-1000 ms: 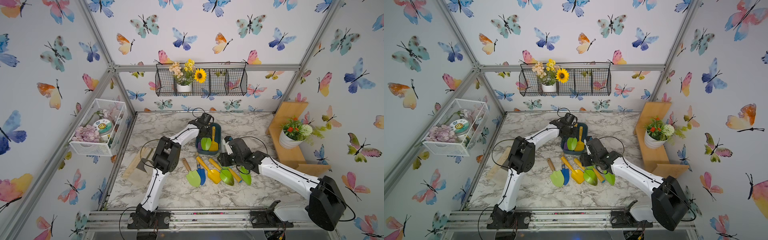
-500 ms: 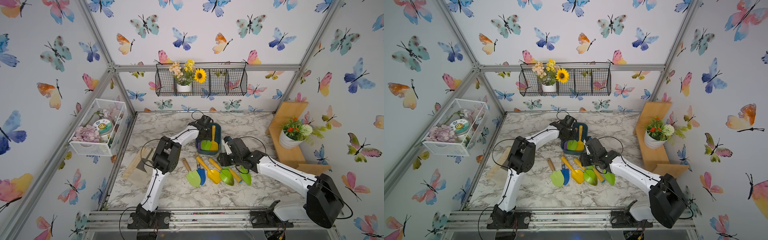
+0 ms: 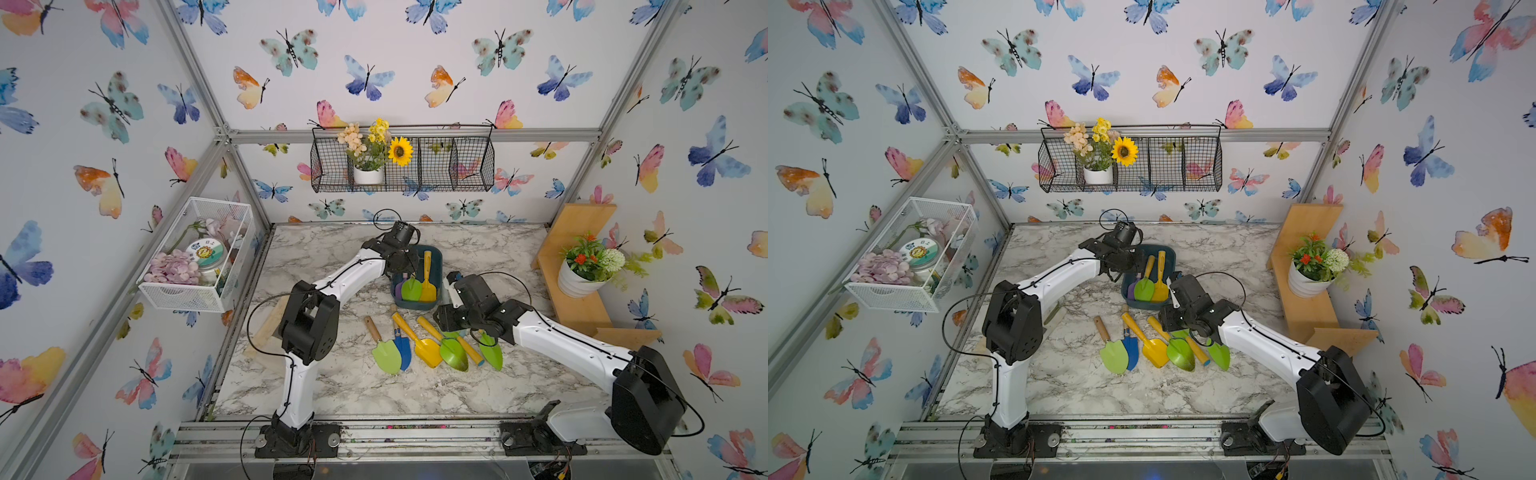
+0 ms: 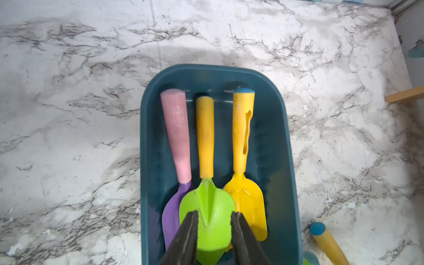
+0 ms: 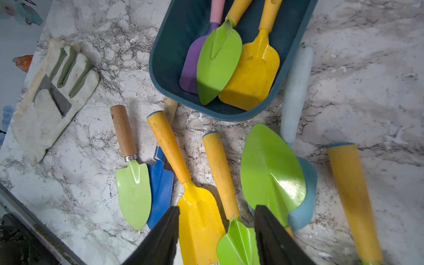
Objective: Put the shovel into the storage box
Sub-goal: Place the shovel in the storage box, then pick up the shovel from the center of the board.
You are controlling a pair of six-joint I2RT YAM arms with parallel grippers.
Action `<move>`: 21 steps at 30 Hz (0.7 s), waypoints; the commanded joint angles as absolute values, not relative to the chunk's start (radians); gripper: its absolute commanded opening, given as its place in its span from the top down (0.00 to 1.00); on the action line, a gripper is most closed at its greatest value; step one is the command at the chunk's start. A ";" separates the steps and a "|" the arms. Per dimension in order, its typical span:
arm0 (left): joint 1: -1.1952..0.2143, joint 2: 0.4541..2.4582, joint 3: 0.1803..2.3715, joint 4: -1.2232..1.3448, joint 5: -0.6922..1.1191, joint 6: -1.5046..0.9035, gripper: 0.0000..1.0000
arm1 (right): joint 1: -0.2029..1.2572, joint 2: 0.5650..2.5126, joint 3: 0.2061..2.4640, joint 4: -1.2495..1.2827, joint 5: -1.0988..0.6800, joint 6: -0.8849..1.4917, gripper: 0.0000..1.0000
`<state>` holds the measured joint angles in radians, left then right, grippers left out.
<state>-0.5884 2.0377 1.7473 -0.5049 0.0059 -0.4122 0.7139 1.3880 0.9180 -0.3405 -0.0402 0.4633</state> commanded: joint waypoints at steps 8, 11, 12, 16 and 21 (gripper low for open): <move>-0.586 1.859 1.573 -0.473 0.015 -0.434 0.68 | 0.710 1.405 0.957 -0.351 -0.023 0.462 0.43; -0.586 1.809 1.515 -0.461 0.013 -0.444 0.68 | 0.710 1.407 0.959 -0.350 -0.025 0.462 0.43; -0.586 1.793 1.496 -0.457 0.012 -0.447 0.68 | 0.710 1.408 0.958 -0.348 -0.027 0.462 0.43; -0.586 1.723 1.397 -0.444 0.003 -0.462 0.68 | 0.710 1.412 0.956 -0.337 -0.040 0.463 0.43; -0.586 1.635 1.293 -0.436 -0.024 -0.482 0.68 | 0.710 1.431 0.959 -0.324 -0.076 0.465 0.43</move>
<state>-0.5884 1.6993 1.3369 -0.4469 0.0055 -0.4618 0.7139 1.4113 0.9283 -0.3305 -0.0483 0.4633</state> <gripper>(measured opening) 0.319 0.572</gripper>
